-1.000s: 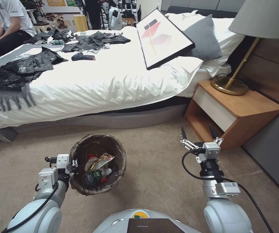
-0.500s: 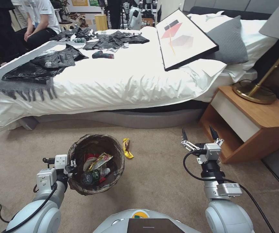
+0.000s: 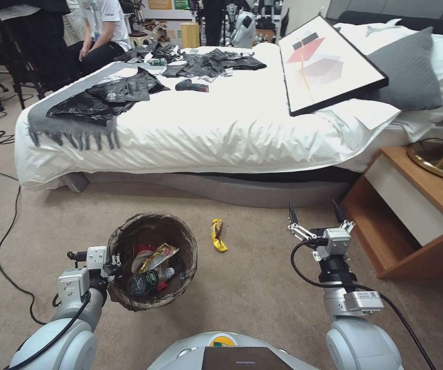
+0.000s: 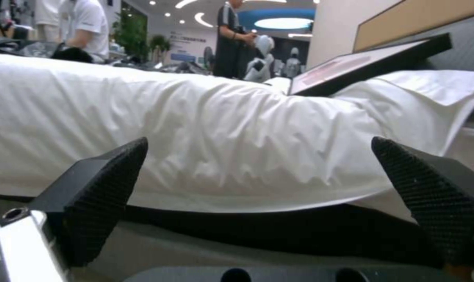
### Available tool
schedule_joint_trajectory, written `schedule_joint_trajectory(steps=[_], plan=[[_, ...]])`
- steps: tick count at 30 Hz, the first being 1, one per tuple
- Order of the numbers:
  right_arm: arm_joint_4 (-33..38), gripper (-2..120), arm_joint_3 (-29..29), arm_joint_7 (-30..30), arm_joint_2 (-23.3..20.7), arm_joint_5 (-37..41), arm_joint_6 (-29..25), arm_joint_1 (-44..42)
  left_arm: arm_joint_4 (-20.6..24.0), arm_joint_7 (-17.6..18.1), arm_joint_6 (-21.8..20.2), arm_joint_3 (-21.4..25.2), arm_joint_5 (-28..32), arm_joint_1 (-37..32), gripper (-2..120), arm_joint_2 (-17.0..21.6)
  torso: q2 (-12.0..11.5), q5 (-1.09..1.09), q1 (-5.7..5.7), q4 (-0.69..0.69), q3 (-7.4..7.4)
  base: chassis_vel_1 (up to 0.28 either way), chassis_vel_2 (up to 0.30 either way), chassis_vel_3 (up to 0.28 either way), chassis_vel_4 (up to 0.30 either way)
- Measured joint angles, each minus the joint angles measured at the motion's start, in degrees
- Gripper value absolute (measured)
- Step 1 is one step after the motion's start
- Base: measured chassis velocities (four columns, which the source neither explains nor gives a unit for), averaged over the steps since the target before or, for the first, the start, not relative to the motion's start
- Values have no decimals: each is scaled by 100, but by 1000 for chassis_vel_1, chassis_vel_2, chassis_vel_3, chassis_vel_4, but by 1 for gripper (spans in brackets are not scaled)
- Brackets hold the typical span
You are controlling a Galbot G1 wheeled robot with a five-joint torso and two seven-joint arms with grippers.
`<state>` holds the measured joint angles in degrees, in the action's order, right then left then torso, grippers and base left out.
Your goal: Pick up the trash bin, then pick up the garbage from the floor and place it into the trash bin.
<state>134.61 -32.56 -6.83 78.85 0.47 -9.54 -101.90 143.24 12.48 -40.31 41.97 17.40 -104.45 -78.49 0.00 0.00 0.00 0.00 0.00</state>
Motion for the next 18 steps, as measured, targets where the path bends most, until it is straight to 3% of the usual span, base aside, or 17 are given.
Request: schedule_joint_trajectory(steps=[18], plan=[[-56, 100, 38, -15, -10, 18, 1, 50, 0, -1, 22, 69, -7, -47, 3, 3, 0, 0, 0, 0, 0, 61, 62, 57, 63]])
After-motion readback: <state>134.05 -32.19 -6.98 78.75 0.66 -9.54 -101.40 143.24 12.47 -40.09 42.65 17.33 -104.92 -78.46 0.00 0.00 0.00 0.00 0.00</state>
